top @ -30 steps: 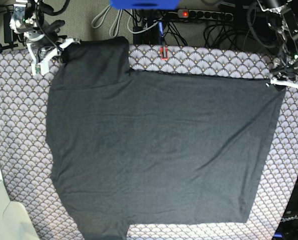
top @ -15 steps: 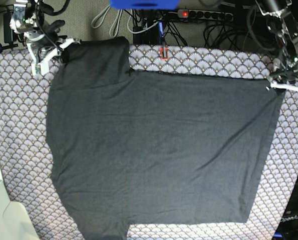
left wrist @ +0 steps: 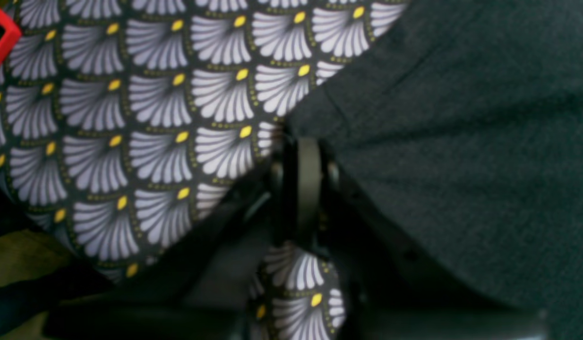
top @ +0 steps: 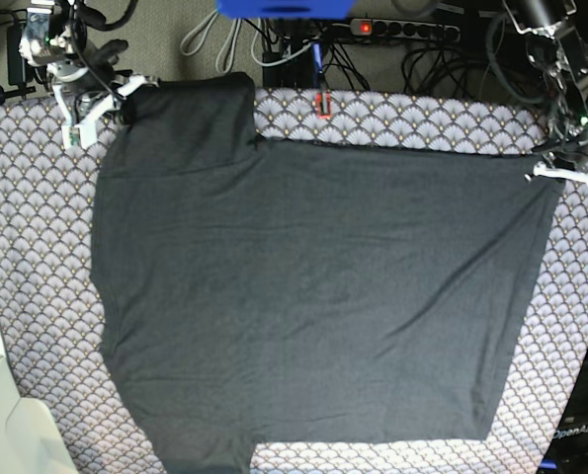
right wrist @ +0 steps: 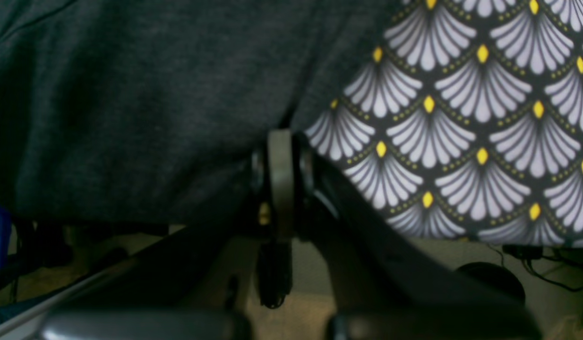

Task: Fold the T-shirt properly
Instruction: 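Close both grippers on the shoulder corners of the shirt, then drag the shoulder edge toward the hem with both grippers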

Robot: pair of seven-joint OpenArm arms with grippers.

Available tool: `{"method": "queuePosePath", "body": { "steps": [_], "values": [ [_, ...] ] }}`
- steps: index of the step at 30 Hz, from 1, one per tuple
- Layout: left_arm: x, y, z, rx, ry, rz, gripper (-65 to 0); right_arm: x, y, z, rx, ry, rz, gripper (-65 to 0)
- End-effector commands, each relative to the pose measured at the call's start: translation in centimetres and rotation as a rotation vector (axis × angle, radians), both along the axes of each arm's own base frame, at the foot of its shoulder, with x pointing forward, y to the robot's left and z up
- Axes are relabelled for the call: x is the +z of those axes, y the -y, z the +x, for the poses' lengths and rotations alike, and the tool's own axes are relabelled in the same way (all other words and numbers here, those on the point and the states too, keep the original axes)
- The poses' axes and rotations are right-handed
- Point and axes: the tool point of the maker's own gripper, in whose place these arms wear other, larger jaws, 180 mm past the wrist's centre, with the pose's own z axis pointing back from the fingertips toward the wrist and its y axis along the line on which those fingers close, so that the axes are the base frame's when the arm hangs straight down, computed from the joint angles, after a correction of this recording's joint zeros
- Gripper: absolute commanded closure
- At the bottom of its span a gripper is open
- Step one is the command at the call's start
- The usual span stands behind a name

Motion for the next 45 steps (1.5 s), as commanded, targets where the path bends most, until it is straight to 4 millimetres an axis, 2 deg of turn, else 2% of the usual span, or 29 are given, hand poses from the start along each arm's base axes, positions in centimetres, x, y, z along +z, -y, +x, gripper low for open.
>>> {"method": "queuePosePath", "body": {
  "steps": [1,8,14,18,28,31,45],
  "values": [
    [0.4,-0.2,0.0,-0.004,-0.007,0.004,-0.2,-0.9,0.2,-1.4,0.018,-0.070,-0.018,0.0],
    [0.2,0.5,0.4,-0.047,-0.027,0.016,-0.6,0.0,0.5,-0.8,0.033,-0.043,-0.034,0.0],
    [2.5,1.9,1.8,-0.185,-0.017,0.097,-0.6,1.8,0.8,0.5,0.068,0.006,-0.068,0.0],
    [3.8,2.6,2.6,-0.218,0.011,0.117,-0.6,2.5,0.9,1.1,0.081,0.029,-0.080,0.0],
    [5.0,1.2,3.1,-0.231,0.011,0.162,-0.6,5.6,1.3,3.8,0.130,0.128,-0.133,0.0],
    [5.2,1.2,3.4,-0.230,0.018,0.163,-0.6,5.9,1.5,4.7,0.130,0.118,-0.141,0.0],
    [7.8,1.7,7.4,-0.223,0.062,0.124,-0.6,8.0,1.7,8.8,0.130,0.170,-0.160,0.0]
  ]
}}
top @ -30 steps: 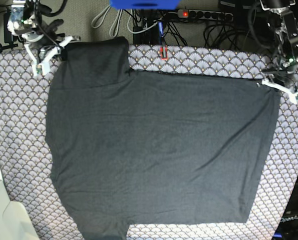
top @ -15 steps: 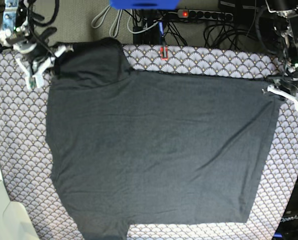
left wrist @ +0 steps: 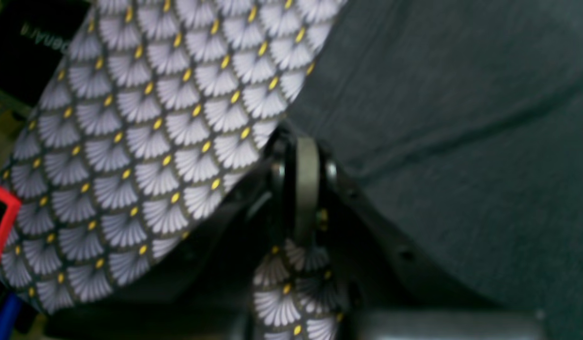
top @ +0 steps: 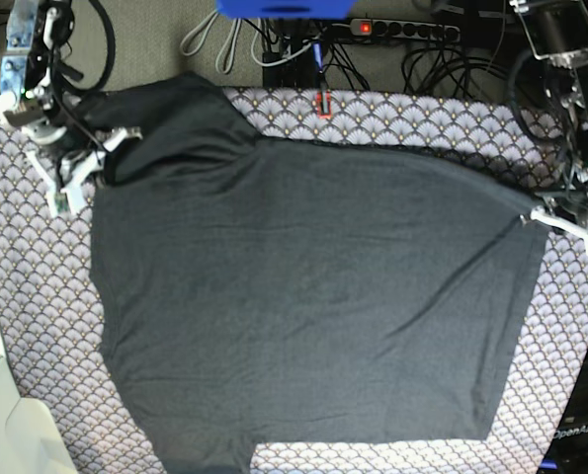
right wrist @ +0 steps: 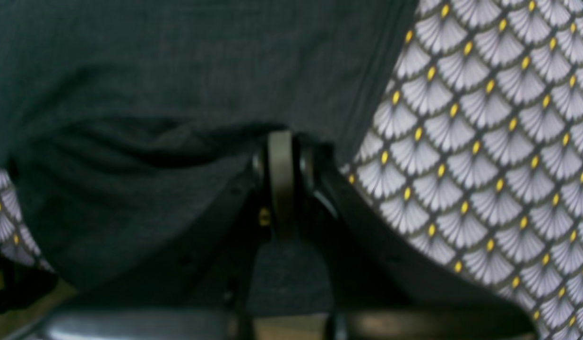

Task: Fold the T-shirt properly
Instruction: 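Drag the shoulder edge toward the hem with both grippers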

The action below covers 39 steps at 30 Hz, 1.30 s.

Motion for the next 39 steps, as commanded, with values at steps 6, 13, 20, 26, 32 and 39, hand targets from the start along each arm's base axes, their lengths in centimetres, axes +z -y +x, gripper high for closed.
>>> {"method": "queuePosePath", "body": {
  "steps": [6,13,20,26,32,39],
  "values": [
    [2.0,-0.8,1.3,0.002,0.050,0.031,-0.6,2.9,0.6,3.0,0.012,0.107,-0.023,0.0],
    [2.8,-0.9,2.3,0.005,0.077,0.030,-0.6,4.5,1.4,5.0,0.019,0.154,-0.051,0.0],
    [4.2,-0.8,3.8,0.006,0.119,0.028,-0.6,3.7,2.9,6.8,-0.015,0.139,-0.045,0.0],
    [4.3,-1.2,4.9,0.024,0.128,0.007,-0.6,4.5,3.5,8.5,-0.025,0.166,-0.047,0.0],
    [4.6,-0.7,6.0,0.017,0.142,-0.006,-0.6,4.9,3.8,10.5,-0.005,0.169,-0.060,0.0],
    [4.2,0.7,7.9,-0.021,0.126,-0.020,-0.6,4.6,3.2,12.5,0.019,0.158,-0.052,0.0]
  ]
}}
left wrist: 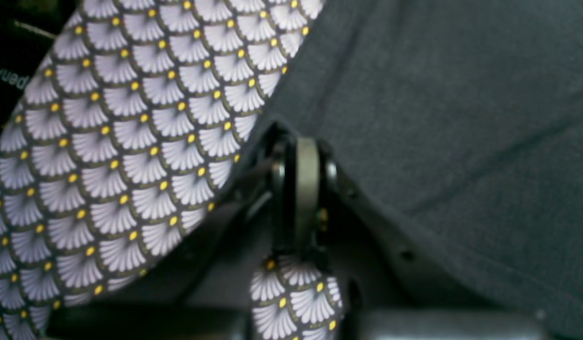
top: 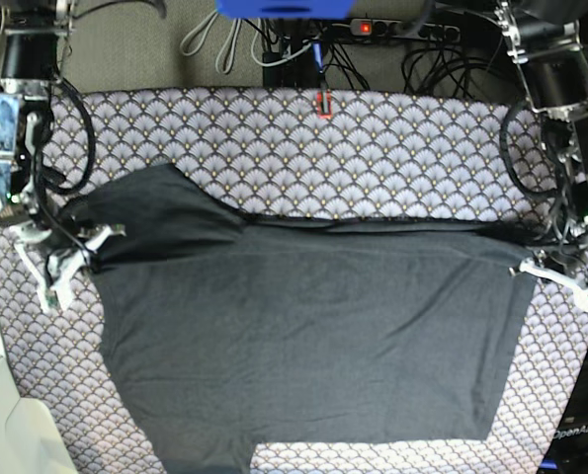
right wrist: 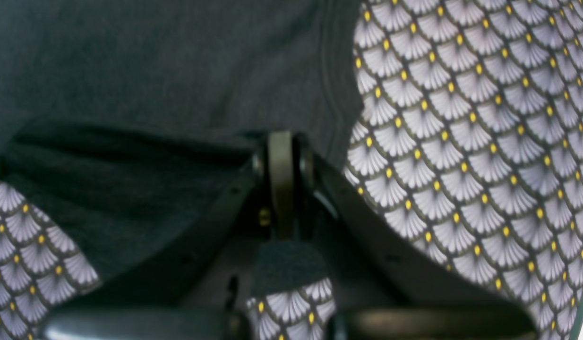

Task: Fold the T-shirt properly
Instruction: 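Drag the shoulder edge toward the hem with both grippers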

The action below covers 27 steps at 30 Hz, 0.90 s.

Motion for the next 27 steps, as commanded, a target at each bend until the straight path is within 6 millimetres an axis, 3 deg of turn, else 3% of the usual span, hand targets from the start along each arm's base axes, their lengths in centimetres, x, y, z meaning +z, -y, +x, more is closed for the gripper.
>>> {"method": "queuePosePath", "body": {
  "steps": [1,4,8,17,22,27],
  "values": [
    [2.4,-1.0,1.4,0.006,0.063,0.032,-0.6,2.0,0.9,1.3,0.000,0.059,-0.019,0.0],
    [2.3,-1.2,1.9,0.018,0.061,0.020,-0.6,2.0,0.6,2.3,0.009,0.057,-0.017,0.0],
    [2.3,-1.7,2.1,0.031,0.062,0.013,-0.6,1.8,1.7,3.2,-0.016,0.045,-0.013,0.0],
    [4.0,-1.8,3.5,0.035,0.105,0.011,-0.6,2.4,1.5,4.4,-0.012,0.061,-0.008,0.0],
    [5.4,-1.9,4.6,0.036,0.134,0.020,-0.6,2.1,1.4,4.8,0.007,0.049,-0.102,0.0],
    [5.3,-2.2,4.5,0.035,0.110,0.086,-0.6,2.2,1.5,5.1,0.013,0.069,-0.159,0.0]
  ]
}}
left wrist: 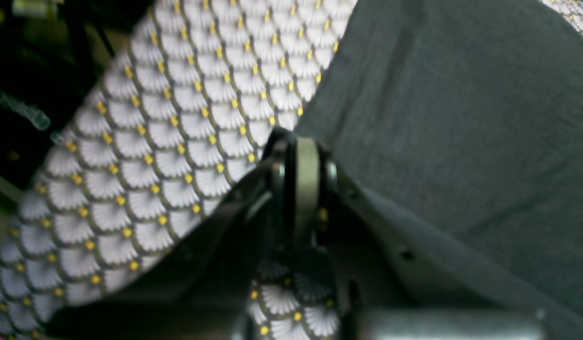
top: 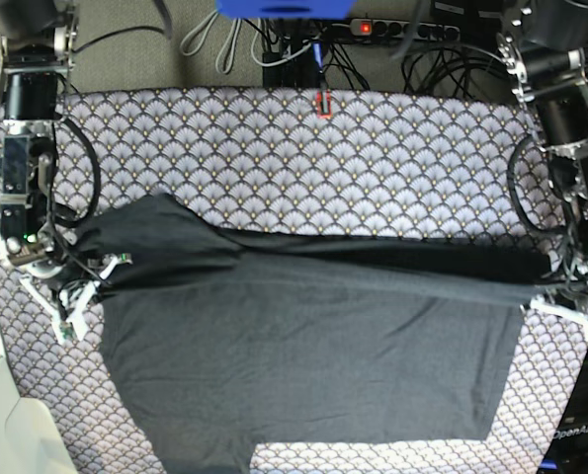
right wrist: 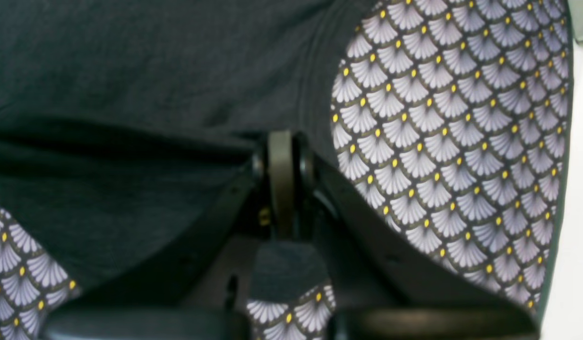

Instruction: Fold the T-shirt properly

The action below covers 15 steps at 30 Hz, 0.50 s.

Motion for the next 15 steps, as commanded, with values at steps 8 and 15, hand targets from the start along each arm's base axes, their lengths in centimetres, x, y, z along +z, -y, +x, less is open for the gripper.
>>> {"method": "queuePosePath", "body": {
  "steps": [8,15],
  "values": [
    [2.76,-1.18,1.47,0.016,0.067,0.028,-0.6,2.79,0.96,1.82,-0.009,0.087,-0.051,0.0],
    [3.08,-1.06,1.85,0.012,0.074,0.028,-0.6,2.81,1.00,1.82,-0.010,0.088,-0.051,0.0]
  ]
}}
